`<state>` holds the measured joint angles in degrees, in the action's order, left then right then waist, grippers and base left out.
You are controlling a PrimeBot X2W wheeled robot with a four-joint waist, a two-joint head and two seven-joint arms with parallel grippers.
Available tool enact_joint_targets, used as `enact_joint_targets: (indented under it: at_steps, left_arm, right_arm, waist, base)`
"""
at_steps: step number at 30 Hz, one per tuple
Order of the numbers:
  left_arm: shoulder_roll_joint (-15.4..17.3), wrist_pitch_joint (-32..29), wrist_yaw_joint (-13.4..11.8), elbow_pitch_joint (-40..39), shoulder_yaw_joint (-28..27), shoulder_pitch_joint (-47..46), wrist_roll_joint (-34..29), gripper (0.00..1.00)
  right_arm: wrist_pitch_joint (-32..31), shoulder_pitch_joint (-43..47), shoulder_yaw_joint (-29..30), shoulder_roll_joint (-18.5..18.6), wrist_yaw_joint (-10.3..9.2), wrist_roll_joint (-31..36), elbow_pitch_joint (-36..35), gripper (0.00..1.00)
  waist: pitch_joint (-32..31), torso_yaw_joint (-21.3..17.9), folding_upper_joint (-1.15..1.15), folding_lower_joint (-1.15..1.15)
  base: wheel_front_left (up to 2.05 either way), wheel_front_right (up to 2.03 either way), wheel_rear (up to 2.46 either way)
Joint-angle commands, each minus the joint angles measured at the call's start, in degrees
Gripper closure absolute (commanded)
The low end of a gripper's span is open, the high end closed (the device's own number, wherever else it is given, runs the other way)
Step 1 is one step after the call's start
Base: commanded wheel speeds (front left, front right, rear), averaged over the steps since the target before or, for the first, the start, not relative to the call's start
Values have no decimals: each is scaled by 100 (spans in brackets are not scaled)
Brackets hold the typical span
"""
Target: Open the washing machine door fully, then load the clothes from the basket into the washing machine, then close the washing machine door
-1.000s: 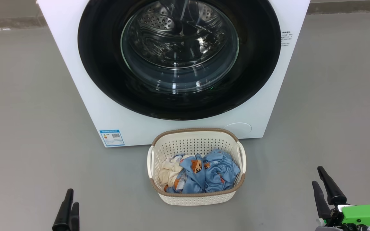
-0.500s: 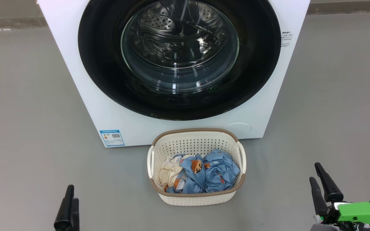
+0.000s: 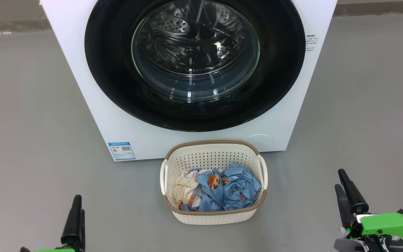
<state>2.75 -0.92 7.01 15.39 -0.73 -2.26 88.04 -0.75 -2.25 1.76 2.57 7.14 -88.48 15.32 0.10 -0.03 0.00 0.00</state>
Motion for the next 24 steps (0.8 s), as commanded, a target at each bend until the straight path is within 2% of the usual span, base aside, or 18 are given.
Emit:
enact_joint_targets:
  at_steps: [1, 14, 24]
  left_arm:
    - [132, 72, 19, -193, -30, -262, -150, 0]
    - [260, 281, 23, -309, 146, -323, -901, 0]
    - [390, 453, 26, -309, 320, -385, -1842, 0]
  right_arm:
    - [74, -299, -101, 118, 11, 127, -197, 0]
    - [284, -396, -286, 206, 14, 923, -325, 0]
    - [454, -466, -488, 244, 17, 1793, -401, 0]
  waist:
    - [-1, -2, 0, 0]
    - [2, -24, 0, 0]
    - [4, -53, 0, 0]
  base:
    - [0, 0, 0]
    - [0, 0, 0]
    - [0, 0, 0]
